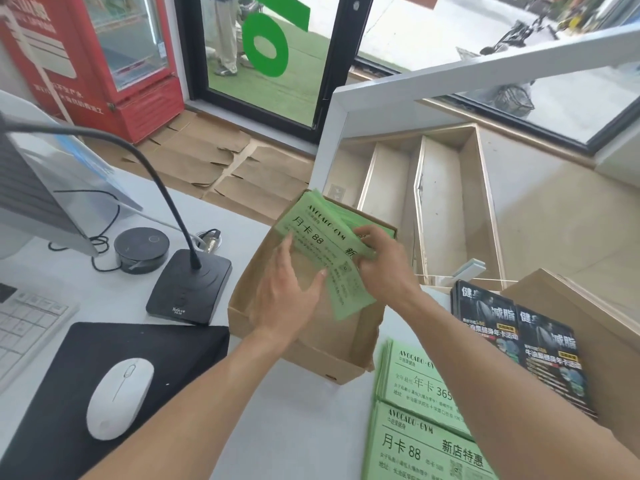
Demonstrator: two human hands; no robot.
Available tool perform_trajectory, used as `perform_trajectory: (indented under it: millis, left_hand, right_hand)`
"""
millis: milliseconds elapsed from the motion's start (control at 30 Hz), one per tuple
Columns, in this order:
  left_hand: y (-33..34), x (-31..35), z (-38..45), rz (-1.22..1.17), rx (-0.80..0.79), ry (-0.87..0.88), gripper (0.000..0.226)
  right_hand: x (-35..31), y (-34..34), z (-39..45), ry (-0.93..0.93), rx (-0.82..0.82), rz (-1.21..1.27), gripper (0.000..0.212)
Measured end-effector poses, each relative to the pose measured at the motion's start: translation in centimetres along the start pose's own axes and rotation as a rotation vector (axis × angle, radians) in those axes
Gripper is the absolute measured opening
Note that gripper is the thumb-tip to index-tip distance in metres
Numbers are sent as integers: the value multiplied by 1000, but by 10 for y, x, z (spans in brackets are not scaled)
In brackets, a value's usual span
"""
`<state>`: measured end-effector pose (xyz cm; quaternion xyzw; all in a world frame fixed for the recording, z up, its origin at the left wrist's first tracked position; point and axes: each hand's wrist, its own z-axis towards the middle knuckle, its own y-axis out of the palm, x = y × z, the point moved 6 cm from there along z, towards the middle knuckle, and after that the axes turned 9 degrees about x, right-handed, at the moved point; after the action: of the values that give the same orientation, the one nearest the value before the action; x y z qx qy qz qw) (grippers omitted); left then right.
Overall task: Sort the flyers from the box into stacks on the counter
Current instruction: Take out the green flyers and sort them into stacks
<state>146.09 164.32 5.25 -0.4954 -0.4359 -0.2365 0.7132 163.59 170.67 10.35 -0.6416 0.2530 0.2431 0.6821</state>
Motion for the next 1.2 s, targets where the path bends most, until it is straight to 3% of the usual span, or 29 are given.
perform_trajectory:
  millis: [133, 267, 400, 700, 867, 967, 1100, 1200]
  left_hand:
    - [-14, 8, -8, -241, 100, -49, 77]
    - [-19, 31, -38, -508, -39, -68, 51]
    - [-18, 47, -102, -719, -117, -140, 26]
    - [-31, 29, -196, -580, -186, -116, 18]
    - [-47, 30, -211, -475, -82, 36, 28]
    - [-49, 31, -218, -479, -59, 10, 30]
    - [-49, 31, -220, -449, -40, -35, 17]
    - [-59, 30, -219, -420, 33, -65, 14]
  right_hand:
    - [6, -34, -68, 166, -19, 496, 42]
    - [30, -39, -129, 166, -44, 669, 41]
    - [57, -20, -184, 152, -96, 680, 37]
    - [81, -7, -237, 226, -160, 809, 41]
    - [83, -2, -247, 189, -163, 818, 28]
    - [81, -1, -250, 175, -167, 845, 25]
    - [80, 0, -252, 153, -175, 843, 24]
    - [83, 6, -255, 130, -252, 779, 22]
